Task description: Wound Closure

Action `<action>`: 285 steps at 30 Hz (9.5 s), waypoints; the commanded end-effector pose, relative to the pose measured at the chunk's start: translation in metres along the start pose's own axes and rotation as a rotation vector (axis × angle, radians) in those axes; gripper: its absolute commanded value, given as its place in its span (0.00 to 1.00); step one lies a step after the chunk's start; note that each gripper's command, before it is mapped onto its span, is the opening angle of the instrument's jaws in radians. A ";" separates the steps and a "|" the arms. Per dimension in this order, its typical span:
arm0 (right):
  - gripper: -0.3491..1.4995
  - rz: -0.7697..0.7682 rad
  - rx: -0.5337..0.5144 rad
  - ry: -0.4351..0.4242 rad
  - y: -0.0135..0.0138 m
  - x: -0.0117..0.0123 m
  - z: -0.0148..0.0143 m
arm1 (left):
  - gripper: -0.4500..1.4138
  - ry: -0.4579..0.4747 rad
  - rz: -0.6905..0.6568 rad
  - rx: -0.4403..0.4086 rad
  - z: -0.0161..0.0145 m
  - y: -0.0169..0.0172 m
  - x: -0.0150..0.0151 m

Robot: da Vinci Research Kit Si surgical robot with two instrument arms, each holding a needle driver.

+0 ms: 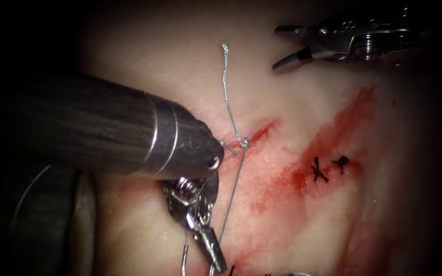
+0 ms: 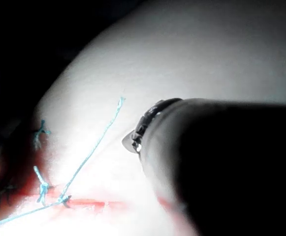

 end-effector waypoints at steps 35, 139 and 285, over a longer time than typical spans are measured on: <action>0.00 -0.133 0.450 0.279 -0.0116 0.0005 0.0105 | 0.00 0.238 0.240 0.829 -0.0119 0.0037 0.0030; 0.00 0.471 0.467 0.864 -0.0108 -0.0015 0.0105 | 0.00 0.375 0.130 0.789 -0.0113 0.0004 0.0084; 0.00 0.845 -0.564 0.011 -0.0081 -0.0008 0.0121 | 0.00 0.451 -0.126 -0.136 -0.0077 -0.0016 0.0102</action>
